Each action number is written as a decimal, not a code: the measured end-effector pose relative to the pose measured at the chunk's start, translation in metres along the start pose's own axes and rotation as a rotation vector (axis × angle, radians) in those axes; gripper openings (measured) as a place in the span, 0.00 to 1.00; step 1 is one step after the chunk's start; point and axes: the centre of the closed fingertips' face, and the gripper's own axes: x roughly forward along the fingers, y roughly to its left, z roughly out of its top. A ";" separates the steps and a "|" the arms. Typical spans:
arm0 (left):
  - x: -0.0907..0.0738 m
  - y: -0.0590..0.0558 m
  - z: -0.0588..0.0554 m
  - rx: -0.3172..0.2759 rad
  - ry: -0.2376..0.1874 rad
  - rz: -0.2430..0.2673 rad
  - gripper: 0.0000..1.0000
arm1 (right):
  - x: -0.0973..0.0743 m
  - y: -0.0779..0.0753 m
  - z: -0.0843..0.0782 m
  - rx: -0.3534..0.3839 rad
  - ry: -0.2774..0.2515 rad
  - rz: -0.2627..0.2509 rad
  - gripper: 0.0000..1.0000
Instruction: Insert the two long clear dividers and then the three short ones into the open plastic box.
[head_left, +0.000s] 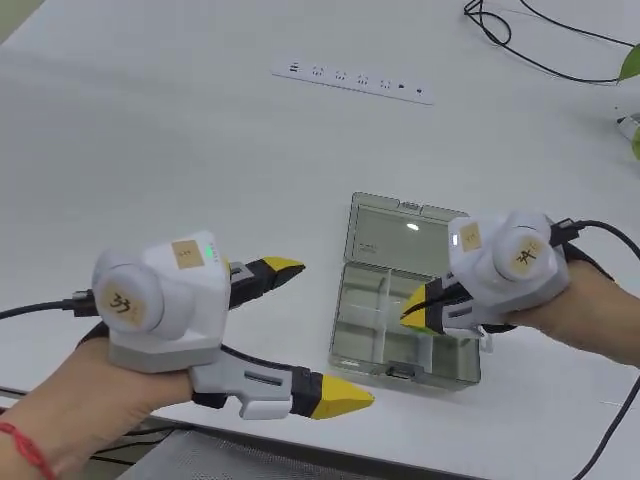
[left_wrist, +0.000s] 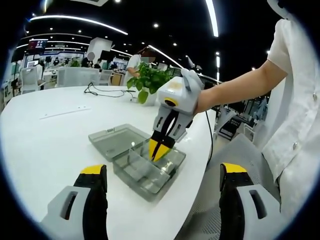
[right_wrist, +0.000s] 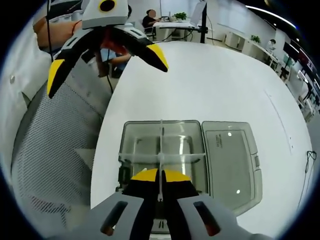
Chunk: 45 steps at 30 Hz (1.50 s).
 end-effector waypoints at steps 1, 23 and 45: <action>0.000 0.000 0.001 -0.003 -0.005 0.000 0.96 | -0.002 -0.001 0.001 0.007 -0.007 -0.004 0.06; -0.005 -0.006 0.000 -0.006 0.000 -0.008 0.95 | -0.061 -0.002 0.018 0.123 -0.173 -0.104 0.24; -0.007 -0.011 -0.001 0.002 0.012 -0.014 0.96 | -0.107 0.007 -0.036 0.175 -0.111 -0.185 0.37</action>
